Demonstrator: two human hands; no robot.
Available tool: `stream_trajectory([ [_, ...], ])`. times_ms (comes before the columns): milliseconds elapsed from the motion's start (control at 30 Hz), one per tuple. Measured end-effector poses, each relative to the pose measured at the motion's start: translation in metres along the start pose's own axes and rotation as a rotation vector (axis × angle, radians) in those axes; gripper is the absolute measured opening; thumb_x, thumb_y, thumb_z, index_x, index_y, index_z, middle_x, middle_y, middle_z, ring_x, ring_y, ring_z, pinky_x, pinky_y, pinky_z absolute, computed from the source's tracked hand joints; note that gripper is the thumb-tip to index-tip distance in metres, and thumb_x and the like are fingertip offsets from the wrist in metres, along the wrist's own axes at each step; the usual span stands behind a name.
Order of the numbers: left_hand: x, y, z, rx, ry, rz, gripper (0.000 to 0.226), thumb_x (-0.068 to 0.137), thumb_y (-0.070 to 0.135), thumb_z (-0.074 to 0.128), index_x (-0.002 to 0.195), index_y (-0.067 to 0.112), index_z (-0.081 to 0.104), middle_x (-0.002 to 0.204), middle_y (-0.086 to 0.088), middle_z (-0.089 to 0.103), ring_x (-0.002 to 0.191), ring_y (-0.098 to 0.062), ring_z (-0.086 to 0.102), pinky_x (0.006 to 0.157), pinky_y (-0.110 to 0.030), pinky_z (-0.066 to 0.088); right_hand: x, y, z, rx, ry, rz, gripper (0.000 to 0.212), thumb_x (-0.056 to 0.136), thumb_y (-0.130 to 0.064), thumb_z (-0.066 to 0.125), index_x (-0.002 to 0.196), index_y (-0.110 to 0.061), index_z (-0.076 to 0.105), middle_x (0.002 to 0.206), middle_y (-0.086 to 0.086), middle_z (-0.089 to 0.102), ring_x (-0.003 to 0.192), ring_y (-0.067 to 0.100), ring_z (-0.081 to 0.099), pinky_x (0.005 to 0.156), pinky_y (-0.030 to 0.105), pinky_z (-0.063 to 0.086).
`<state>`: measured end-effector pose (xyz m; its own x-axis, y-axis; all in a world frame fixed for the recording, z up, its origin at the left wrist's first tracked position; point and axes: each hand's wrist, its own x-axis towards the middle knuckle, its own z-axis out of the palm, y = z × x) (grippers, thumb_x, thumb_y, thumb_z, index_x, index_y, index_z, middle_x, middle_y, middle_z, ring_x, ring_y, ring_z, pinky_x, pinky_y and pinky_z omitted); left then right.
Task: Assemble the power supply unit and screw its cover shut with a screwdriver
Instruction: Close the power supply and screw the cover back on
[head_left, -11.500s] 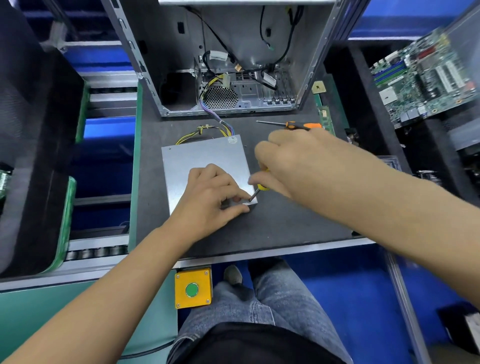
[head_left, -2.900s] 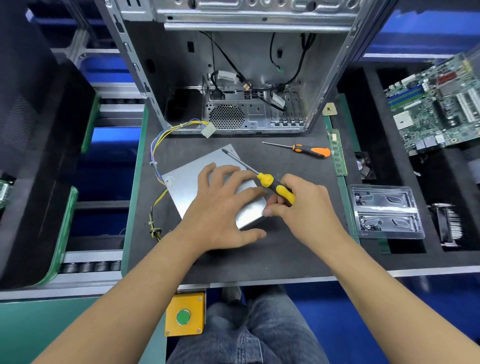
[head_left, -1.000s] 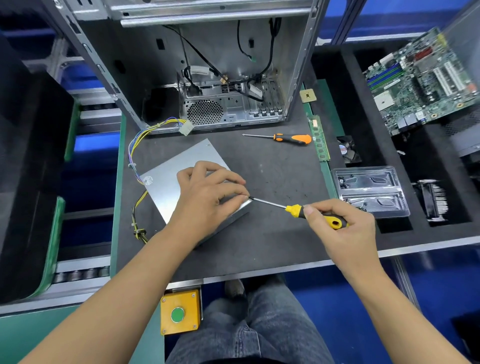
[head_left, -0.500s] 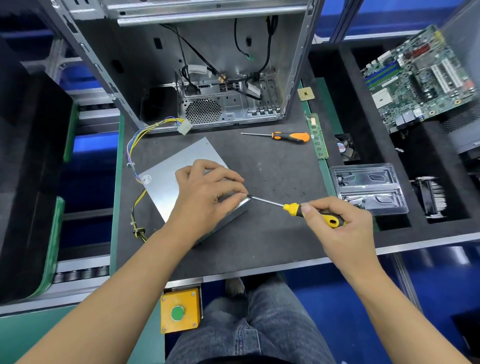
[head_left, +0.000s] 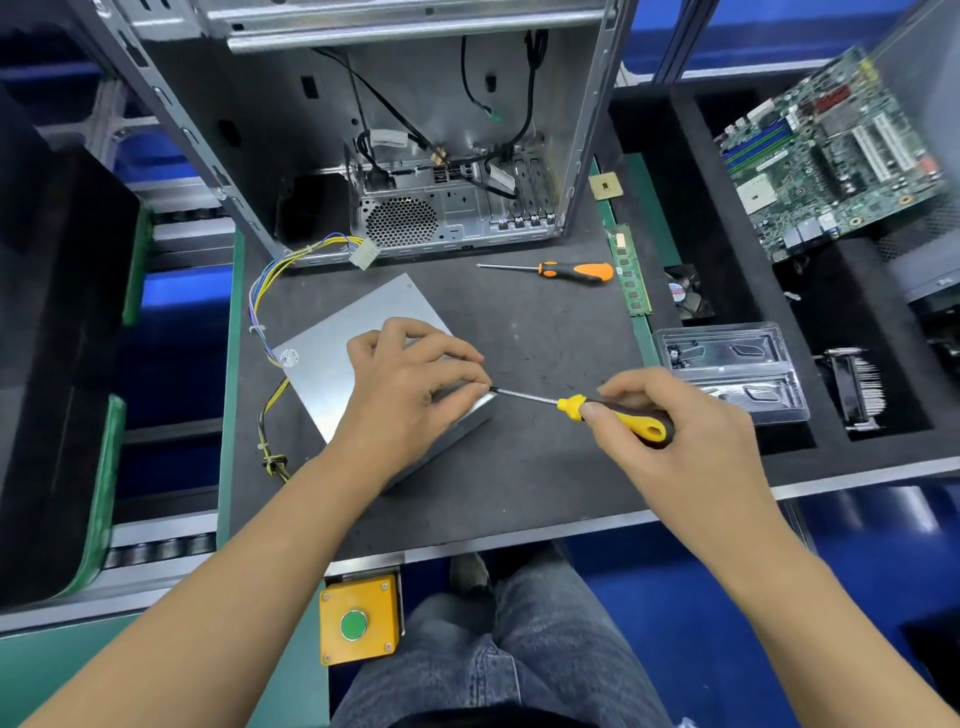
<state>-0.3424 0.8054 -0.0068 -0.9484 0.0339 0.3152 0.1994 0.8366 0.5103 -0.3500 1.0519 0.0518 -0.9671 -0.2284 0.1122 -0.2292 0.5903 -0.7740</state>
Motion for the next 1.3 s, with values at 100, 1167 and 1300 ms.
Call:
stream_trajectory([
  [100,0.000,0.001,0.000,-0.001,0.003,0.000,0.021,0.091,0.046,0.061,0.082,0.035,0.077,0.104,0.023,0.069,0.106,-0.021,0.055,0.088,-0.037,0.021,0.007,-0.009,-0.003,0.050,-0.056,0.046,0.015,0.085,-0.036,0.071,0.085,-0.032,0.057,0.080,-0.010,0.066,0.080,0.009,0.067,0.069,0.019,0.049],
  [1167,-0.001,0.000,-0.006,-0.116,-0.081,-0.062,0.008,0.085,0.026,0.078,0.087,0.034,0.077,0.108,0.031,0.067,0.112,-0.013,0.049,0.094,-0.035,0.019,0.065,-0.071,0.014,-0.093,-0.222,-0.285,0.027,0.089,-0.021,0.071,0.103,-0.018,0.047,0.076,-0.006,0.060,0.064,0.016,0.058,0.065,0.041,0.052],
  [1300,0.000,0.000,-0.005,-0.112,-0.061,-0.054,0.006,0.084,0.029,0.077,0.087,0.034,0.077,0.106,0.034,0.065,0.111,-0.013,0.049,0.094,-0.035,0.019,0.070,-0.079,0.011,-0.161,-0.246,-0.299,0.036,0.086,-0.031,0.075,0.092,-0.017,0.042,0.073,-0.006,0.062,0.064,0.017,0.060,0.065,0.041,0.052],
])
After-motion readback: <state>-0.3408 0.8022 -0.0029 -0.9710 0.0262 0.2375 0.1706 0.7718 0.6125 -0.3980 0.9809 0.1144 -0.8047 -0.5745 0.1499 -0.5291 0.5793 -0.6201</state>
